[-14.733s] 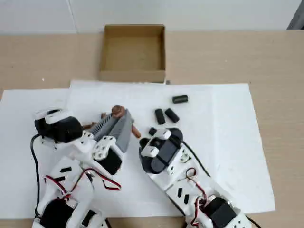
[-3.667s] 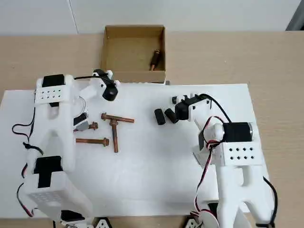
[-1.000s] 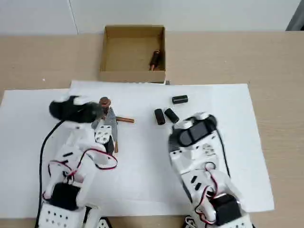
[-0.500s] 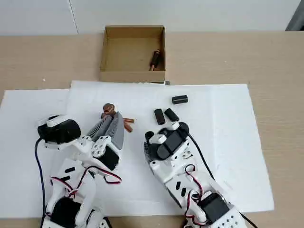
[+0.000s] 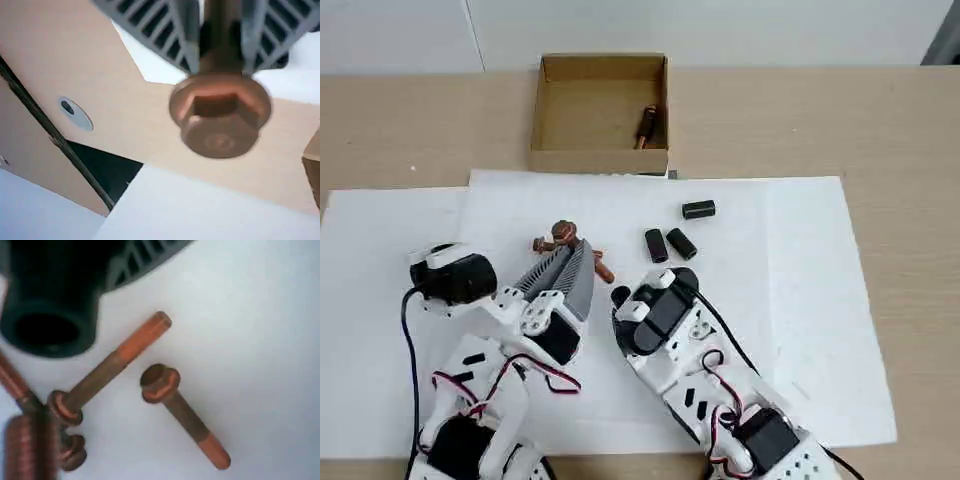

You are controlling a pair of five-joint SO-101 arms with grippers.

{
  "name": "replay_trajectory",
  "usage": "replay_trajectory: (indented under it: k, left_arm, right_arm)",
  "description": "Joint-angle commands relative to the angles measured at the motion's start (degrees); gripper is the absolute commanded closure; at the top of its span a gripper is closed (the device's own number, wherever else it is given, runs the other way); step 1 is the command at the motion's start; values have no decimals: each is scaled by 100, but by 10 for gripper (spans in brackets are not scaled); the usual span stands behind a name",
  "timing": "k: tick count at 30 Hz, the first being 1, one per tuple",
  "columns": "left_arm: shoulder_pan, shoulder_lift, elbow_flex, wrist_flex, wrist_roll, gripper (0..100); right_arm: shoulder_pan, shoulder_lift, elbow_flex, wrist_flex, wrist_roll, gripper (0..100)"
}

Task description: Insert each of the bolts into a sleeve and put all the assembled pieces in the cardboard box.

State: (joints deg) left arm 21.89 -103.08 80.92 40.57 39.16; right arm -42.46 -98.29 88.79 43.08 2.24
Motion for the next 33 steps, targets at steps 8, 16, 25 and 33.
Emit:
replay_trajectory:
  k: [8, 16, 25, 33]
  left_arm:
    - [88, -88, -541, 738, 35, 994]
    - [264, -79, -549, 897, 44, 994]
    - [334, -79, -418, 492, 26, 994]
    - [316, -79, -171, 457, -70, 994]
  right_arm:
    - [-57, -57, -53, -154, 70, 996]
    - [-75, -57, -44, -374, 114, 996]
    - [-92, -57, -18, -356, 352, 996]
    - [-92, -57, -53, -356, 360, 996]
